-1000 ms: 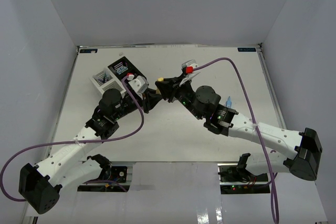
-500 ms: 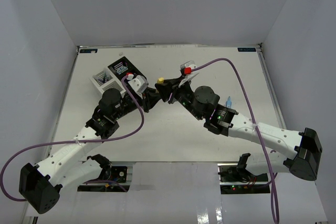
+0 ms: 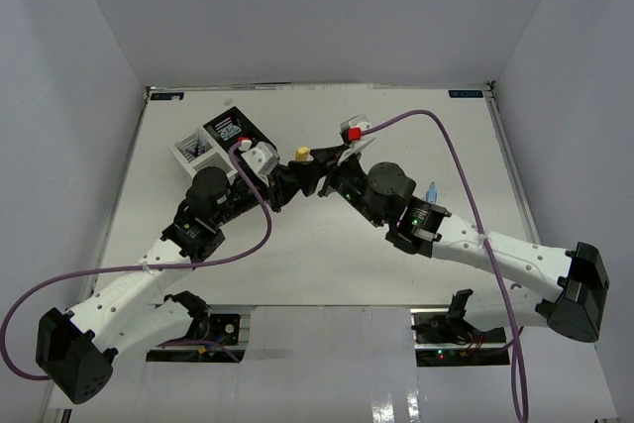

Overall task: Sort the stationery into containers
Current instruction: Close the pen cap on the pen.

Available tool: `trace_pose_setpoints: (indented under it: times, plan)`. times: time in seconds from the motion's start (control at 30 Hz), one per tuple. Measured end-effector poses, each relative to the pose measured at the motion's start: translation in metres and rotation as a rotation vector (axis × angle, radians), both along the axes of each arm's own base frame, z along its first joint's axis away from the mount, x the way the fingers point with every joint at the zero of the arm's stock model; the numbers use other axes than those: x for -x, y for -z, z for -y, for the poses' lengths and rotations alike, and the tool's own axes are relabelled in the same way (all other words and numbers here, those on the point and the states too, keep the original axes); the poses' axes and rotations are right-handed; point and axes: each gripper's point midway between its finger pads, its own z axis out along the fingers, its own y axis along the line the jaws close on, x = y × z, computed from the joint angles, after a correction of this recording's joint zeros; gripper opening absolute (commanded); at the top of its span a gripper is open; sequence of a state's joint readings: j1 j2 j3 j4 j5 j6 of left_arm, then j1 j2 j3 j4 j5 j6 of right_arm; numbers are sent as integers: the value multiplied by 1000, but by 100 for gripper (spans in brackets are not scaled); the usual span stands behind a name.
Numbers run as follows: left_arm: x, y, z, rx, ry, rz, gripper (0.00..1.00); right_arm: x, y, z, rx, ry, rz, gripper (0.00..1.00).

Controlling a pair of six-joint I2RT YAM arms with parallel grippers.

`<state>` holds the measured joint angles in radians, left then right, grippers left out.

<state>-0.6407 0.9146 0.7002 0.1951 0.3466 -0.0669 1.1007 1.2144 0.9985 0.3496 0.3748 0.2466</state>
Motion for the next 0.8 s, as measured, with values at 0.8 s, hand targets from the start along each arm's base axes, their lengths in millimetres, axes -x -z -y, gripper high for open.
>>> trace_pose_setpoints:
  times: [0.8]
  plan:
    - [35,6,22,-34,253,-2,0,32,-67,93,25,26,268,100]
